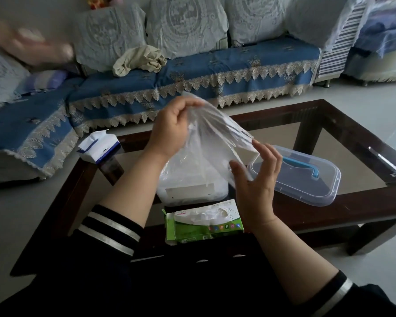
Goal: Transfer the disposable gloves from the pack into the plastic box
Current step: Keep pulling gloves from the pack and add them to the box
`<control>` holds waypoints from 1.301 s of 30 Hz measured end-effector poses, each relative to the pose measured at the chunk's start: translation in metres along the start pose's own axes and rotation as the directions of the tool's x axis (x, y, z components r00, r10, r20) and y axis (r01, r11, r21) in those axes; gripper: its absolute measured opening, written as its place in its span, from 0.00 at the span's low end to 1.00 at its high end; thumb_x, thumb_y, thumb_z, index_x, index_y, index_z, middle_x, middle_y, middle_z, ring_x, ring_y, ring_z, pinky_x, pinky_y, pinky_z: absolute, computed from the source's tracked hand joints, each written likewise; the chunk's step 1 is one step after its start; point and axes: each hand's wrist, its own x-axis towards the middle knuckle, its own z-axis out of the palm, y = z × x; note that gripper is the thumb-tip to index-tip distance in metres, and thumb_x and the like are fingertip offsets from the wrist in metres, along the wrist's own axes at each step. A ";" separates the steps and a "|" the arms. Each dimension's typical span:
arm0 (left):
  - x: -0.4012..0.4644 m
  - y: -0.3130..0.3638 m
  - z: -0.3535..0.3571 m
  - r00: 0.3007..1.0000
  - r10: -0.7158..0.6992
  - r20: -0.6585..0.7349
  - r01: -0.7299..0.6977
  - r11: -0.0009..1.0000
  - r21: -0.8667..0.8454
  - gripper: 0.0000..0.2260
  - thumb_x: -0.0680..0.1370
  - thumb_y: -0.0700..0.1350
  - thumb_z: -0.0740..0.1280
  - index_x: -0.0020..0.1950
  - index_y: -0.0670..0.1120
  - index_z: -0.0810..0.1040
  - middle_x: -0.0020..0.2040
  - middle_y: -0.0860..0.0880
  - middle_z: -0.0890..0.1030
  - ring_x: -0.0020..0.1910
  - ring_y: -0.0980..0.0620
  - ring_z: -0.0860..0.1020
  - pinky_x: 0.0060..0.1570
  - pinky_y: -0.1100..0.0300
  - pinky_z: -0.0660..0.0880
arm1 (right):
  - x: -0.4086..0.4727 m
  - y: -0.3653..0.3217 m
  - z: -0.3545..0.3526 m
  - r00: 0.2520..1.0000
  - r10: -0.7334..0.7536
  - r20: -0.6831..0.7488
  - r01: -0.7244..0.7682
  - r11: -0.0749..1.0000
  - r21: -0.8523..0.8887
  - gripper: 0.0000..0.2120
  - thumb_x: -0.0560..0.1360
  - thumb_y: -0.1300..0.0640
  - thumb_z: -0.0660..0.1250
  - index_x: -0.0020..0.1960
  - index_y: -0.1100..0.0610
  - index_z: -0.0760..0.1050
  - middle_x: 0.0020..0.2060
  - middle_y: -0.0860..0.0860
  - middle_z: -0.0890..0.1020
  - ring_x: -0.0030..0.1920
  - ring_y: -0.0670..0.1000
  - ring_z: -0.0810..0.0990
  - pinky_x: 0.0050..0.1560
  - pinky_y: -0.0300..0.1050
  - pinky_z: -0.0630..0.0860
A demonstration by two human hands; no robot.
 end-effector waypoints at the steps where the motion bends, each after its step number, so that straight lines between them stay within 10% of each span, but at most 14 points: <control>1: 0.000 -0.010 -0.004 0.998 -0.062 -0.015 0.062 0.998 0.031 0.13 0.82 0.34 0.57 0.60 0.40 0.78 0.54 0.45 0.81 0.31 0.65 0.74 0.31 0.72 0.71 | -0.001 0.001 0.001 1.000 -0.004 0.028 0.004 1.000 -0.015 0.22 0.76 0.45 0.65 0.65 0.54 0.65 0.60 0.51 0.69 0.64 0.46 0.67 0.67 0.53 0.68; 5: -0.007 -0.059 -0.013 0.958 -0.287 0.024 0.273 0.932 0.240 0.16 0.83 0.35 0.55 0.67 0.46 0.75 0.62 0.45 0.78 0.38 0.50 0.77 0.31 0.68 0.70 | -0.004 0.003 0.005 0.988 0.016 0.156 0.001 0.993 -0.114 0.21 0.76 0.44 0.64 0.65 0.51 0.67 0.60 0.51 0.71 0.62 0.45 0.67 0.63 0.51 0.68; 9: -0.015 -0.092 -0.014 0.898 -0.408 0.167 0.263 0.799 0.541 0.19 0.82 0.34 0.56 0.70 0.46 0.73 0.70 0.47 0.72 0.61 0.45 0.75 0.53 0.60 0.71 | -0.007 0.001 0.007 0.943 0.138 0.302 -0.070 0.972 -0.226 0.21 0.75 0.46 0.66 0.65 0.52 0.70 0.61 0.51 0.72 0.63 0.49 0.67 0.64 0.49 0.64; 13: -0.015 -0.106 -0.010 0.789 -0.576 0.214 0.275 0.643 0.715 0.14 0.83 0.50 0.59 0.64 0.45 0.75 0.69 0.44 0.71 0.61 0.43 0.74 0.58 0.51 0.72 | -0.008 0.005 0.010 0.896 0.199 0.398 -0.071 0.946 -0.315 0.21 0.76 0.45 0.66 0.65 0.52 0.71 0.63 0.50 0.72 0.65 0.50 0.66 0.64 0.45 0.59; 19: -0.017 -0.102 -0.006 0.677 -0.697 0.236 0.093 0.400 0.912 0.38 0.75 0.67 0.63 0.75 0.42 0.66 0.76 0.44 0.60 0.67 0.44 0.70 0.55 0.53 0.73 | -0.009 0.008 0.012 0.863 0.063 0.502 0.060 0.972 -0.226 0.13 0.75 0.45 0.66 0.52 0.53 0.77 0.49 0.46 0.77 0.50 0.45 0.73 0.51 0.40 0.69; 25: -0.033 -0.082 -0.018 0.880 -0.468 0.077 0.170 0.464 0.869 0.21 0.78 0.61 0.63 0.66 0.49 0.77 0.74 0.44 0.65 0.71 0.41 0.62 0.64 0.46 0.65 | -0.019 0.008 0.007 0.655 0.006 0.755 0.122 0.986 -0.113 0.16 0.72 0.40 0.67 0.41 0.53 0.79 0.36 0.44 0.78 0.38 0.43 0.74 0.37 0.44 0.75; 29: -0.077 -0.046 -0.011 0.994 0.104 -0.022 -0.072 0.811 0.581 0.12 0.80 0.49 0.64 0.45 0.42 0.81 0.42 0.47 0.80 0.37 0.53 0.75 0.33 0.66 0.66 | -0.028 0.015 0.011 0.431 0.117 0.895 0.251 0.937 -0.243 0.22 0.72 0.39 0.68 0.60 0.51 0.76 0.56 0.48 0.75 0.58 0.50 0.71 0.53 0.47 0.74; 32: -0.114 -0.036 0.002 0.967 -0.093 0.238 -0.016 0.908 0.419 0.13 0.79 0.53 0.65 0.46 0.45 0.82 0.39 0.52 0.81 0.35 0.55 0.77 0.33 0.63 0.72 | -0.035 0.016 0.017 0.342 0.232 0.911 0.250 0.912 -0.325 0.23 0.73 0.42 0.69 0.64 0.50 0.73 0.60 0.51 0.71 0.62 0.54 0.68 0.60 0.50 0.70; 35: -0.140 -0.058 0.013 0.769 -0.446 0.458 0.204 0.850 0.486 0.15 0.75 0.57 0.70 0.59 0.53 0.80 0.55 0.56 0.80 0.53 0.56 0.78 0.51 0.60 0.75 | -0.039 0.014 0.021 0.295 0.308 0.905 0.205 0.904 -0.375 0.17 0.75 0.44 0.66 0.61 0.49 0.76 0.59 0.52 0.72 0.61 0.55 0.70 0.59 0.49 0.69; 39: -0.159 -0.076 0.026 0.698 -0.506 0.506 0.206 0.819 0.535 0.32 0.69 0.58 0.76 0.70 0.53 0.71 0.67 0.53 0.74 0.67 0.51 0.70 0.66 0.54 0.67 | -0.042 0.010 0.025 0.337 0.337 0.879 0.144 0.904 -0.402 0.11 0.77 0.50 0.65 0.57 0.48 0.80 0.56 0.52 0.75 0.59 0.54 0.71 0.49 0.44 0.67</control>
